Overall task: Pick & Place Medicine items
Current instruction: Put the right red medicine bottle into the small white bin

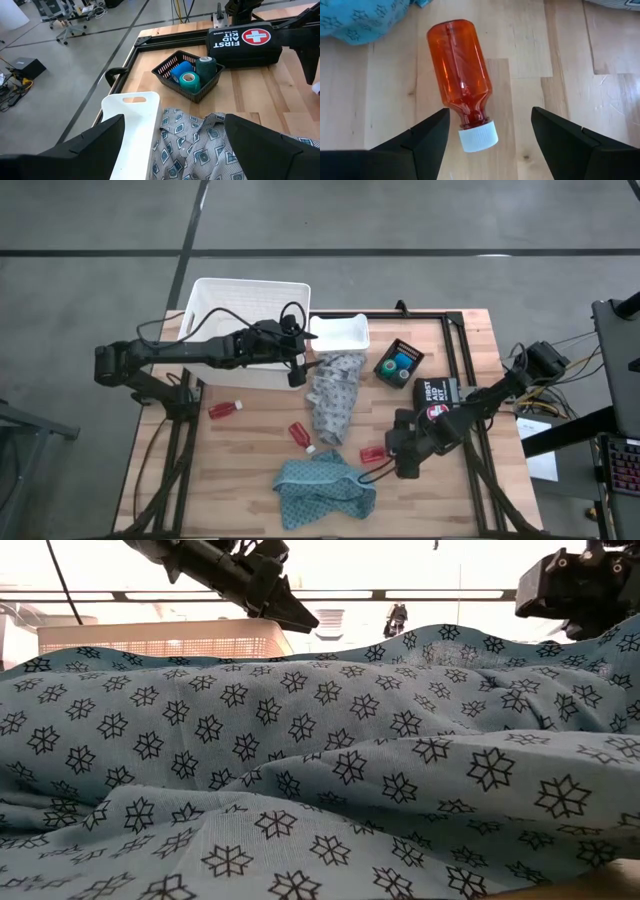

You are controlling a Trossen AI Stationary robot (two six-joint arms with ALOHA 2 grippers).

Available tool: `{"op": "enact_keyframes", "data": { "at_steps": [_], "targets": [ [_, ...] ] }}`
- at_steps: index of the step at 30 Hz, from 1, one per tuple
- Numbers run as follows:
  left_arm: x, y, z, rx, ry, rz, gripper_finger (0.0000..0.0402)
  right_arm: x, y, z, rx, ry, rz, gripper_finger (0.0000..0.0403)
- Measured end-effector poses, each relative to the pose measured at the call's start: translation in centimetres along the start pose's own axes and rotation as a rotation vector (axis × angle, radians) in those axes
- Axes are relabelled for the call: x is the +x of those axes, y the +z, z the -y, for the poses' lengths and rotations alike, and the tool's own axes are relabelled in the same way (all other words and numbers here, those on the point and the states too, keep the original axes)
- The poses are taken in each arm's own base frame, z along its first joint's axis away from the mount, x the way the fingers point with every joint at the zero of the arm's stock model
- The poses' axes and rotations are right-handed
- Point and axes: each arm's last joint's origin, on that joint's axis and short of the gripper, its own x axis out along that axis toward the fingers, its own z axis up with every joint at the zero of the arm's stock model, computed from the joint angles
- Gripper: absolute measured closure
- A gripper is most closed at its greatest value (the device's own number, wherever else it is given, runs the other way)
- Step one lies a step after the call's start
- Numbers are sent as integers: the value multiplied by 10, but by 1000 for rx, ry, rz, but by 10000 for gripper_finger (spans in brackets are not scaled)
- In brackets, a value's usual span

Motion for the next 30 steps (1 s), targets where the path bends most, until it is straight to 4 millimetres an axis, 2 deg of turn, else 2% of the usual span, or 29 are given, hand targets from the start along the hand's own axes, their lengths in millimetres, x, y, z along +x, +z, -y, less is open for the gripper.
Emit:
{"op": "enact_keyframes", "data": {
  "at_steps": [10, 17, 23, 30],
  "targets": [
    [0, 0, 0, 0, 0, 0, 54, 23, -7, -5, -20, -29, -56, 120],
    [0, 0, 0, 0, 0, 0, 55, 32, -10, -6, -11, -42, -94, 131],
    [0, 0, 0, 0, -1, 0, 55, 32, -11, -6, 24, -41, -96, 154],
    [0, 0, 0, 0, 0, 0, 54, 32, -10, -7, 23, -32, -97, 205]
  ]
}}
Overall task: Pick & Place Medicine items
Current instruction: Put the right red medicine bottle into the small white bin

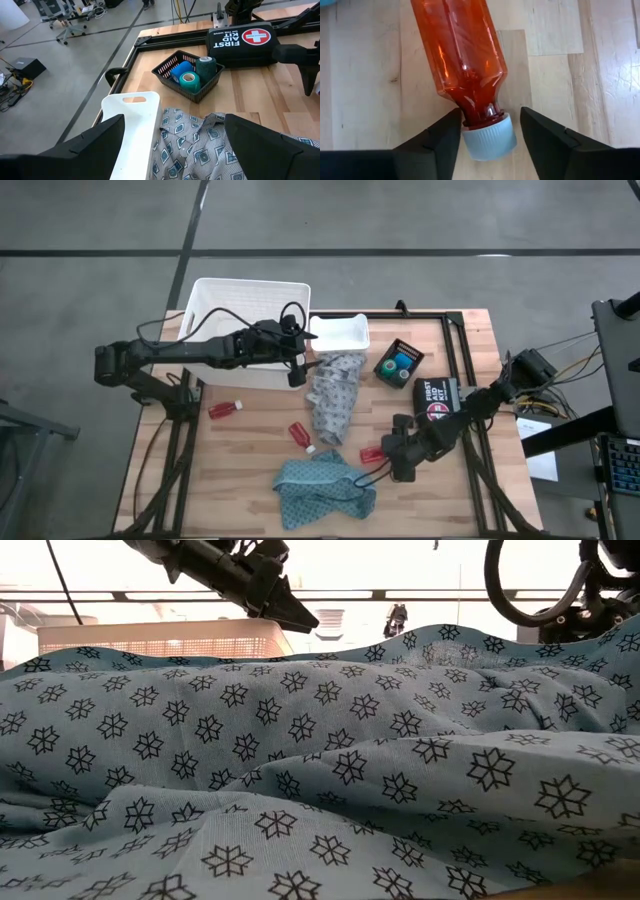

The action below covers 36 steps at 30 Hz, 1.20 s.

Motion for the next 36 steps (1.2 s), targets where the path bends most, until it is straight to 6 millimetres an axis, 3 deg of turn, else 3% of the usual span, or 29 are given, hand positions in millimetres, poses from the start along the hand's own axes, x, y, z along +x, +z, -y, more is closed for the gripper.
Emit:
{"op": "enact_keyframes", "data": {
  "at_steps": [8, 18, 31, 36],
  "targets": [
    [0, 0, 0, 0, 0, 0, 54, 0, 1, 0, -2, 5, 7, 277],
    [0, 0, 0, 0, 0, 0, 55, -4, 3, -2, 89, 31, 15, 270],
    [0, 0, 0, 0, 0, 0, 54, -57, 19, 10, 526, 129, 241, 269],
    [0, 0, 0, 0, -1, 0, 54, -77, 25, 23, 599, -5, 484, 267]
  ]
}}
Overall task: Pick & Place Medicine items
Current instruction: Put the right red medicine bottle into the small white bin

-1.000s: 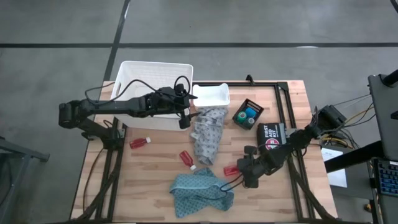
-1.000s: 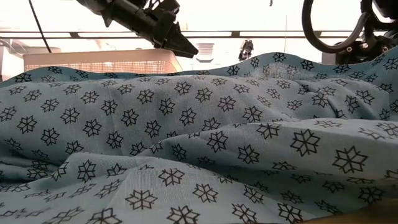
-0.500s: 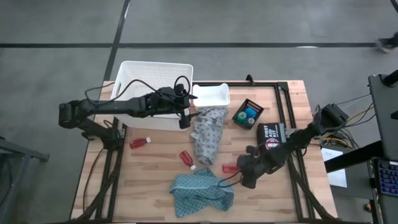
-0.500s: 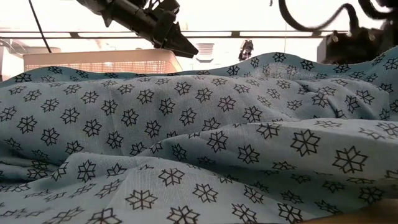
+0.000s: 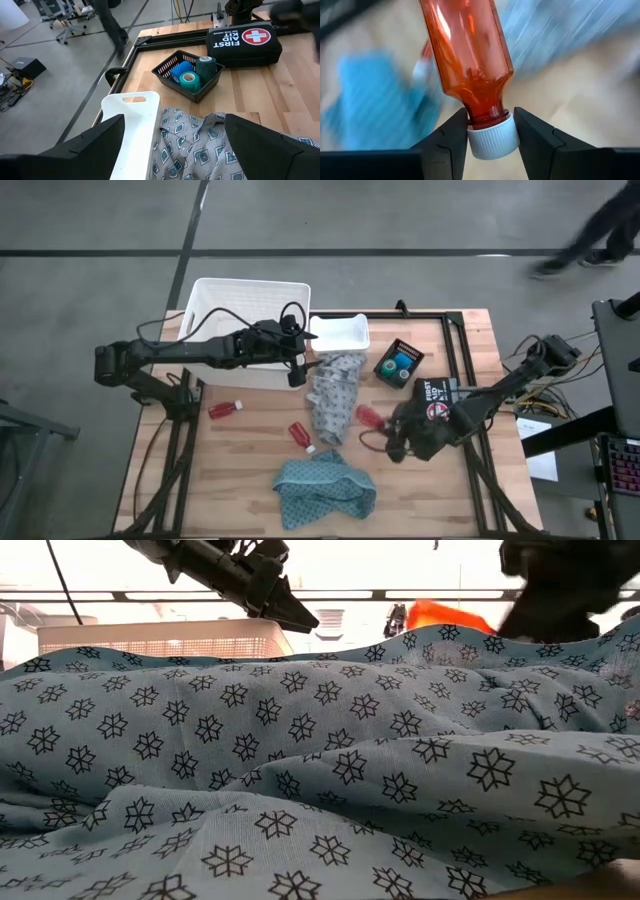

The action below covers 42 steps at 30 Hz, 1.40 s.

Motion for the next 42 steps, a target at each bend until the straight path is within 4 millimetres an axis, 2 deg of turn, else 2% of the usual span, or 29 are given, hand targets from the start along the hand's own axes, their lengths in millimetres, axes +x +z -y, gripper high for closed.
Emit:
{"op": "enact_keyframes", "data": {
  "at_steps": [4, 11, 15, 21, 26, 34, 39, 42],
  "targets": [
    [0, 0, 0, 0, 0, 0, 54, -3, 19, 9, -8, -136, 250, 263],
    [0, 0, 0, 0, 0, 0, 55, 11, 51, 25, -33, -234, 326, 261],
    [0, 0, 0, 0, 1, 0, 54, 24, 70, 33, -84, -246, 327, 260],
    [0, 0, 0, 0, 0, 0, 55, 39, 90, 56, -108, -238, 238, 260],
    [0, 0, 0, 0, 0, 0, 55, 45, 111, 71, -160, -232, 275, 260],
    [0, 0, 0, 0, 1, -1, 54, 50, 143, 96, -216, -91, 322, 259],
    [0, 0, 0, 0, 0, 0, 55, 53, 148, 114, -88, -45, 273, 259],
    [0, 0, 0, 0, 0, 0, 54, 54, 146, 115, -105, 14, 214, 259]
  ]
}}
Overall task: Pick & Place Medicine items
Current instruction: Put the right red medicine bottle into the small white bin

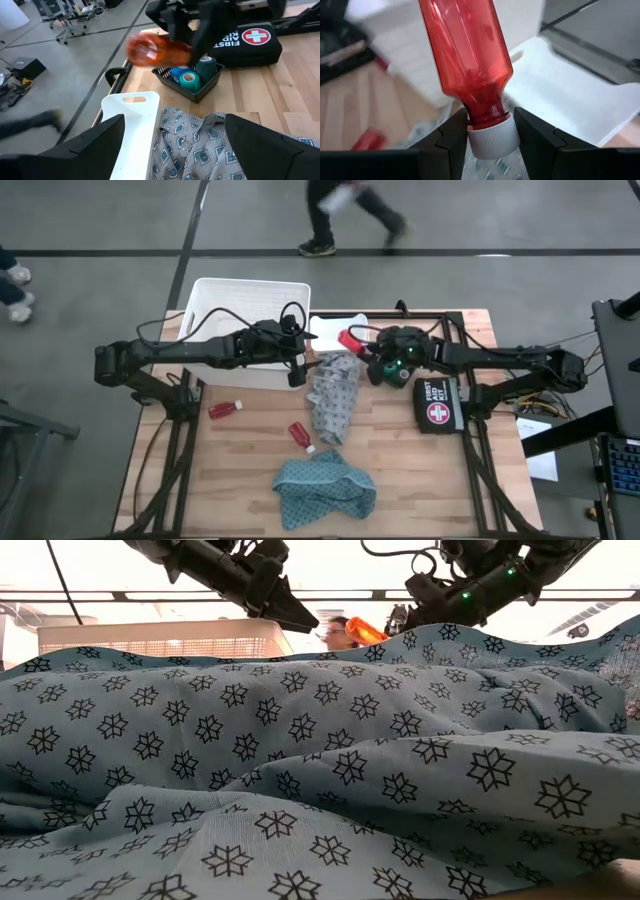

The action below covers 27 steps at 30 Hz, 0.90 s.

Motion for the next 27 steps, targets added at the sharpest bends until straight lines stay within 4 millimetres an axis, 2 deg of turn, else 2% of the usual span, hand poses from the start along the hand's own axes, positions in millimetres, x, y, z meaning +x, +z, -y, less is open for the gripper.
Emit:
{"op": "enact_keyframes", "data": {
  "at_steps": [8, 15, 18, 23, 27],
  "targets": [
    [0, 0, 0, 0, 0, 0, 54, 0, 0, 7, -35, -23, -33, 259],
    [0, 0, 0, 0, 0, 0, 54, 0, 26, 41, -60, -117, -174, 259],
    [0, 0, 0, 0, 0, 0, 54, 10, 35, 51, -88, -97, -213, 259],
    [0, 0, 0, 0, 0, 0, 54, 37, 46, 66, -202, -106, -311, 259],
    [0, 0, 0, 0, 0, 0, 54, 60, 54, 76, -222, -113, -418, 259]
  ]
}}
